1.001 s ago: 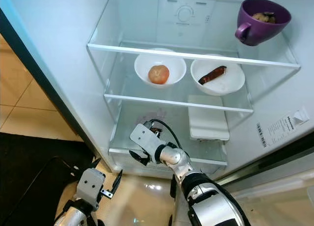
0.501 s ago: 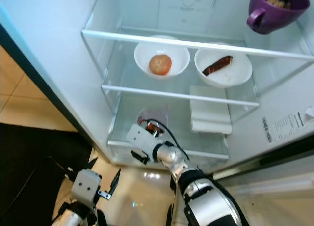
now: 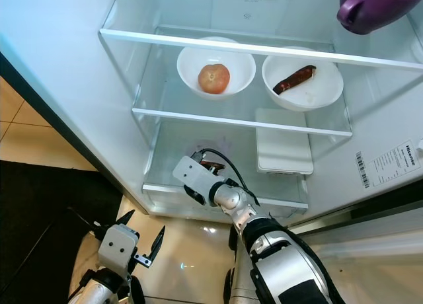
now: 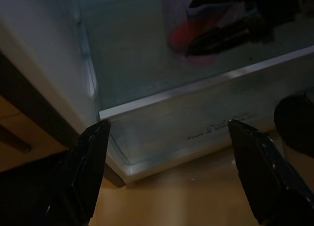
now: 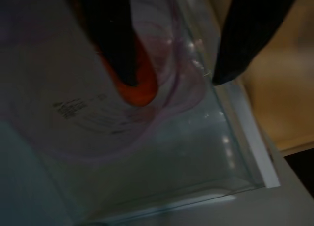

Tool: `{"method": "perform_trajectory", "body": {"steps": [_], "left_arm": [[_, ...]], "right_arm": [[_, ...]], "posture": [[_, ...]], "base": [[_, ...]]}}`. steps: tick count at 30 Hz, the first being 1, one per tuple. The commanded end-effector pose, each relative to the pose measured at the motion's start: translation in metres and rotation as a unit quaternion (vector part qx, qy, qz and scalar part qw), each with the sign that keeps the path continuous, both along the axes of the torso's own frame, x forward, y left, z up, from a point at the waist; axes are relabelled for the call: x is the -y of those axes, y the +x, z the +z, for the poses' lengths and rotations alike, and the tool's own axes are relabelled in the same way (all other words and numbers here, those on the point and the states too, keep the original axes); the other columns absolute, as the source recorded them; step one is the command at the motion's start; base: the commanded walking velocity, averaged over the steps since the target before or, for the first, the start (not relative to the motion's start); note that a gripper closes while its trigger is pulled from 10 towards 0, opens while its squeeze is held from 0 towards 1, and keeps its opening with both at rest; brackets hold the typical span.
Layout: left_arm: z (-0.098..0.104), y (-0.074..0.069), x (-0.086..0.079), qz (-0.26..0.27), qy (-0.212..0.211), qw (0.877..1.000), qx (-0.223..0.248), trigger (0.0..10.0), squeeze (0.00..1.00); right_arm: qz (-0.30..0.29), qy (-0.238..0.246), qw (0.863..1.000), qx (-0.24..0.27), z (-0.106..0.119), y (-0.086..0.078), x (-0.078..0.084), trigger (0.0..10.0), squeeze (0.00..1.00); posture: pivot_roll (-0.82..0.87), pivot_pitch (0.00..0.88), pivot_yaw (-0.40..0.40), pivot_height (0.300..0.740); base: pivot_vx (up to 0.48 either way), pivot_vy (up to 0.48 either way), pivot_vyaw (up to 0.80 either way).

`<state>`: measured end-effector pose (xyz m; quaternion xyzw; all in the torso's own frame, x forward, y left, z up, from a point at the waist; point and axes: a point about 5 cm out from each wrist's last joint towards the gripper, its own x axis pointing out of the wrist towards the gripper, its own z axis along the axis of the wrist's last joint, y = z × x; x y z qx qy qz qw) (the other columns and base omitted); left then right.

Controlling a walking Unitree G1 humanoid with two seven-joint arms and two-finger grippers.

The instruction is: Restocking fridge

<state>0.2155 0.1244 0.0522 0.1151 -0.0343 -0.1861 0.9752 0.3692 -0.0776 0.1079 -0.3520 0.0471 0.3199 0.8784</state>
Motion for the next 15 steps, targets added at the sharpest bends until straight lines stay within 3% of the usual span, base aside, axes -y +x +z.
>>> {"method": "perform_trajectory", "body": {"steps": [1,15], "left_arm": [[-0.006,-0.007,0.000,-0.003,0.003,1.000,-0.019,10.0,0.00],[-0.004,0.003,0.004,-0.007,0.004,1.000,-0.017,10.0,0.00]], "right_arm": [[0.010,-0.012,1.000,-0.013,-0.010,-0.005,0.000,0.0,0.00],[0.042,-0.033,0.999,0.010,0.000,-0.002,0.011,0.0,0.00]], "posture": [[0.08,0.415,-0.034,0.369],[0.07,0.379,-0.034,0.369]], "base": [[0.000,0.000,0.00],[0.000,0.000,0.00]]}}
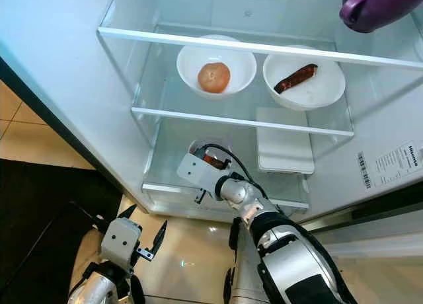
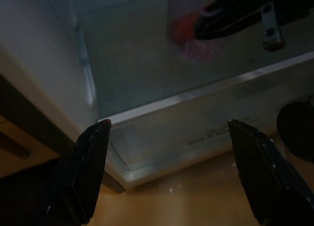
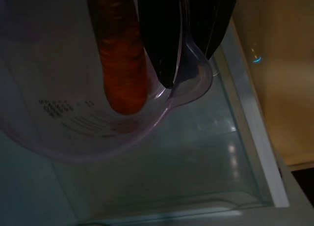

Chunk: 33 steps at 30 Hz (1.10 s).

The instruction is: Restocking fridge

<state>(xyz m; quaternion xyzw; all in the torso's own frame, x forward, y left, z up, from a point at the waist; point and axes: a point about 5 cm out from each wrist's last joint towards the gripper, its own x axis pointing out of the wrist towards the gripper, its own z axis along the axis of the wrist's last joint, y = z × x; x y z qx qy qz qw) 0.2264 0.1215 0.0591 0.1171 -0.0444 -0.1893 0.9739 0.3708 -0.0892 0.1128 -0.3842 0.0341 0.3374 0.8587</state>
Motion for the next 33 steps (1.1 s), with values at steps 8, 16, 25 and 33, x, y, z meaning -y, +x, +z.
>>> {"method": "perform_trajectory", "body": {"steps": [8,16,25,33], "left_arm": [[-0.003,0.009,0.006,-0.024,-0.008,1.000,-0.016,10.0,0.00],[0.010,0.026,0.014,-0.056,-0.042,0.998,-0.008,10.0,0.00],[0.018,0.037,0.017,-0.083,-0.081,0.993,-0.013,10.0,0.00],[0.030,0.044,0.018,-0.147,-0.097,0.984,-0.017,10.0,0.00]], "right_arm": [[0.122,0.001,0.992,-0.022,0.007,-0.012,0.026,0.0,0.00],[0.205,-0.026,0.975,-0.076,0.017,-0.031,0.071,0.0,0.00],[0.247,-0.055,0.960,-0.124,0.031,-0.051,0.102,0.0,0.00],[0.325,-0.075,0.921,-0.199,0.057,-0.095,0.114,0.0,0.00]], "posture": [[0.05,0.336,-0.035,0.369],[0.02,0.291,-0.036,0.369],[0.02,0.250,-0.027,0.369],[0.02,0.221,-0.008,0.369]], "base": [[0.000,0.000,0.00],[0.000,0.000,0.00],[0.000,0.000,0.00],[0.000,0.000,0.00]]}}
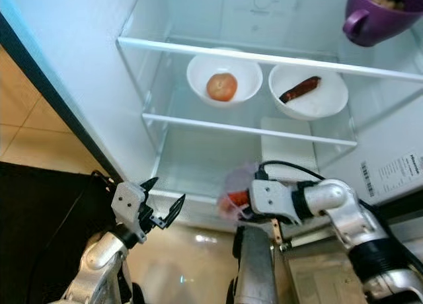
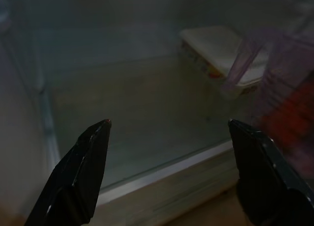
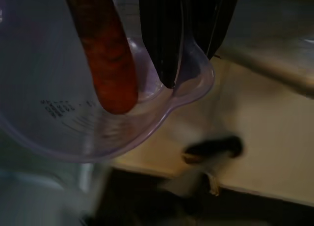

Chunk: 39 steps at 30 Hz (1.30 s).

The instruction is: Restocking fridge

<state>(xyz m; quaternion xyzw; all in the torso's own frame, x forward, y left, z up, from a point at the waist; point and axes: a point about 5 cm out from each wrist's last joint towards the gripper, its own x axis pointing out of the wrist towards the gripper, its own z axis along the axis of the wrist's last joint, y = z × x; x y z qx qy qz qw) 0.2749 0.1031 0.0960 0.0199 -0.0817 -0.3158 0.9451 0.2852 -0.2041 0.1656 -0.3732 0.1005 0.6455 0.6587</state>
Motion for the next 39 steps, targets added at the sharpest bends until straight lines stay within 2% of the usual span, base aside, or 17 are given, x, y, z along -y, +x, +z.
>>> {"method": "perform_trajectory", "body": {"steps": [1,4,6,9,13,18,21,24,34,35,39], "left_arm": [[-0.007,-0.004,-0.001,-0.012,-0.001,1.000,-0.020,10.0,0.00],[0.001,-0.002,-0.003,-0.037,-0.008,0.999,-0.019,10.0,0.00],[0.003,-0.001,-0.004,-0.043,-0.012,0.999,-0.021,10.0,0.00],[0.007,-0.002,-0.005,-0.082,-0.022,0.996,-0.032,10.0,0.00],[0.012,-0.002,-0.005,-0.114,-0.024,0.992,-0.037,10.0,0.00],[0.024,-0.011,-0.010,-0.219,-0.032,0.973,-0.067,10.0,0.00],[0.026,-0.013,-0.011,-0.231,-0.034,0.970,-0.070,10.0,0.00],[0.030,-0.015,-0.016,-0.254,-0.023,0.964,-0.077,10.0,0.00],[0.033,-0.018,-0.020,-0.279,-0.014,0.956,-0.094,10.0,0.00],[0.033,-0.018,-0.020,-0.287,0.001,0.953,-0.098,10.0,0.00],[0.032,-0.018,-0.019,-0.291,0.010,0.951,-0.099,10.0,0.00]], "right_arm": [[0.019,0.003,1.000,-0.016,0.004,-0.009,-0.001,0.0,0.00],[0.058,0.012,0.997,-0.052,0.016,-0.031,-0.005,0.0,0.00],[0.067,0.015,0.996,-0.059,0.019,-0.035,-0.007,0.0,0.00],[0.085,0.023,0.994,-0.066,0.031,-0.045,-0.012,0.0,0.00],[0.092,0.022,0.993,-0.068,0.038,-0.050,-0.015,0.0,0.00],[0.116,0.021,0.991,-0.068,0.044,-0.061,-0.027,0.0,0.00],[0.118,0.021,0.990,-0.068,0.044,-0.062,-0.029,0.0,0.00],[0.125,0.025,0.989,-0.075,0.043,-0.069,-0.037,0.0,0.00],[0.158,0.028,0.983,-0.085,0.044,-0.081,-0.051,0.0,0.00],[0.175,0.024,0.980,-0.089,0.043,-0.085,-0.057,0.0,0.00],[0.183,0.020,0.979,-0.090,0.041,-0.086,-0.062,0.0,0.00]], "posture": [[0.02,0.221,-0.008,0.369],[0.02,0.212,-0.001,0.369],[0.02,0.208,0.001,0.369],[0.02,0.198,0.008,0.369],[0.02,0.192,0.011,0.369],[0.02,0.182,0.019,0.369],[0.02,0.182,0.019,0.369],[0.02,0.177,0.022,0.369],[0.02,0.171,0.023,0.369],[0.02,0.167,0.021,0.369],[0.02,0.165,0.022,0.369]], "base": [[0.000,0.000,0.00],[0.000,0.000,0.00],[0.000,0.000,0.00],[0.000,0.000,0.00],[0.000,0.000,0.00],[0.000,0.000,0.00],[0.000,0.000,0.00],[0.000,0.000,0.00],[0.000,0.000,0.00],[0.000,0.000,0.00],[0.000,0.000,0.00]]}}
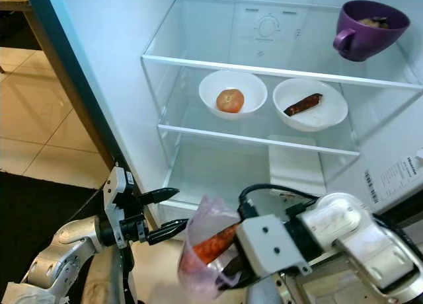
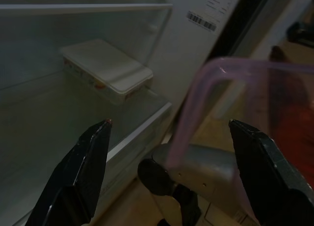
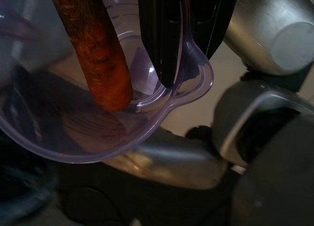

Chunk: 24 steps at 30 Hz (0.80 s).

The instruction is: Restocking fridge

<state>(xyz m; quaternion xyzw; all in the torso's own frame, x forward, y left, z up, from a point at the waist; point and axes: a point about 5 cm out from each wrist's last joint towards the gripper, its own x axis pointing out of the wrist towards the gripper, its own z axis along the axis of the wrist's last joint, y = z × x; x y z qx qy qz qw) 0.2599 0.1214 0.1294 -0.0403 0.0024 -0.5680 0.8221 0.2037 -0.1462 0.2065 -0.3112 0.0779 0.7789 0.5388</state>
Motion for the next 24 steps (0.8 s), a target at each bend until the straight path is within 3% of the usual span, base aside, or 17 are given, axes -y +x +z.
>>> {"method": "perform_trajectory", "body": {"steps": [1,9,19,20,22,23,24], "left_arm": [[-0.001,-0.003,0.001,-0.017,0.021,1.000,0.002,10.0,0.00],[-0.001,-0.006,0.007,-0.045,0.027,0.999,-0.004,10.0,0.00],[0.000,-0.009,0.010,-0.070,0.024,0.997,-0.011,10.0,0.00],[0.000,-0.010,0.011,-0.074,0.025,0.997,-0.013,7.5,0.00],[-0.001,-0.011,0.011,-0.077,0.026,0.997,-0.013,7.5,0.00],[-0.001,-0.011,0.011,-0.078,0.027,0.997,-0.014,0.0,0.00],[-0.002,-0.011,0.011,-0.079,0.030,0.996,-0.014,0.0,0.00]], "right_arm": [[0.023,-0.001,1.000,-0.002,-0.001,-0.006,-0.008,0.0,0.00],[0.060,0.003,0.998,-0.005,0.001,-0.012,-0.022,0.0,0.00],[0.075,0.008,0.997,0.003,0.006,-0.012,-0.029,0.0,0.00],[0.077,0.008,0.997,0.003,0.006,-0.012,-0.030,0.0,0.00],[0.078,0.009,0.997,0.003,0.006,-0.012,-0.030,0.0,0.00],[0.078,0.009,0.997,0.004,0.007,-0.012,-0.030,0.0,0.00],[0.079,0.010,0.997,0.003,0.007,-0.012,-0.031,0.0,0.00]], "posture": [[0.02,0.164,0.024,0.369],[0.02,0.160,0.023,0.369],[0.02,0.156,0.022,0.369],[0.02,0.156,0.023,0.369],[0.02,0.156,0.023,0.369],[0.02,0.154,0.021,0.369],[0.02,0.154,0.021,0.369]], "base": [[0.000,0.000,0.00],[0.000,0.000,0.00],[0.000,0.000,0.00],[0.000,0.000,0.00],[0.000,0.000,0.00],[0.000,0.000,0.00],[0.000,0.000,0.00]]}}
